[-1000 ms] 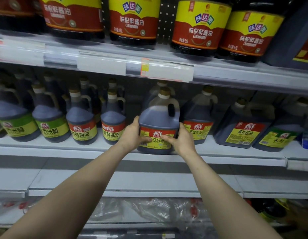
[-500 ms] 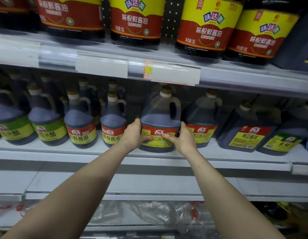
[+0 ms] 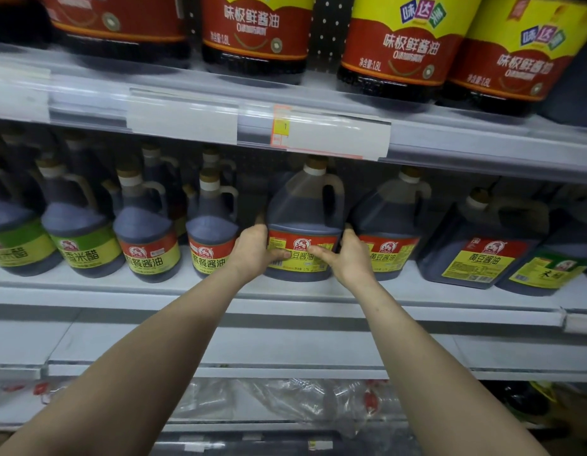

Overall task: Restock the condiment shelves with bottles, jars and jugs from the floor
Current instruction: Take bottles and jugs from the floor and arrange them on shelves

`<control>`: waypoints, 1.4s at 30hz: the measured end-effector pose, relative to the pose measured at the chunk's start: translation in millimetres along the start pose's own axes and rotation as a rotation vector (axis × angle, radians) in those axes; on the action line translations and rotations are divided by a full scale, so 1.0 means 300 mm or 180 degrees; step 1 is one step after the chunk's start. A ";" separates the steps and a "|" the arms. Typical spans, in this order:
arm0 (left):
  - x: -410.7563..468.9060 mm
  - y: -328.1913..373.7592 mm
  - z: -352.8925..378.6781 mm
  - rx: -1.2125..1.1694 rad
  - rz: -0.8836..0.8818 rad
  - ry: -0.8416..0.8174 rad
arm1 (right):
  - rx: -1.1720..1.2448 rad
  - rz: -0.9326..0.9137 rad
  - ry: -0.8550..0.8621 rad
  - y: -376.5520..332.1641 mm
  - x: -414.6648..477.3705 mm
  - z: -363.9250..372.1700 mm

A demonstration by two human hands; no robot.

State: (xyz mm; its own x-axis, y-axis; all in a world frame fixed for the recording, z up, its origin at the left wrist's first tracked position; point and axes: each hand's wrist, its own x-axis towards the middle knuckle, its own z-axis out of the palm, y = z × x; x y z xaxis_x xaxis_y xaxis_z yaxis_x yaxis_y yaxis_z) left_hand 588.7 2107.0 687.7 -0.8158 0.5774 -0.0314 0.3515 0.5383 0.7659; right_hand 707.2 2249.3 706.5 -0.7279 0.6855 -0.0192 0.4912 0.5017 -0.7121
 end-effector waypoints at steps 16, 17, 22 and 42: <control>-0.198 0.021 0.085 0.0444 0.0075 0.0680 | -0.0181 -0.0230 -0.0047 0.062 -0.107 0.002; -0.231 0.023 0.102 0.0414 0.0069 0.0718 | -0.0159 -0.0294 -0.0090 0.082 -0.129 -0.006; -0.362 0.042 0.175 0.0361 0.0149 0.0703 | -0.0173 -0.0551 -0.0181 0.162 -0.217 -0.032; -0.854 -0.051 0.501 0.0131 0.0608 -0.0326 | -0.0066 0.0017 -0.0295 0.576 -0.768 -0.082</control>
State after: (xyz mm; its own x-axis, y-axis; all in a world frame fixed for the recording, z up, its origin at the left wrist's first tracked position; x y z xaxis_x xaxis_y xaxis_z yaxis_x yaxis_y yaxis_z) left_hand 861.4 2043.1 587.5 -0.6824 0.7296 0.0452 0.5155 0.4365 0.7374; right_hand 971.6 2191.0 605.0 -0.7659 0.6369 -0.0883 0.5043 0.5097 -0.6971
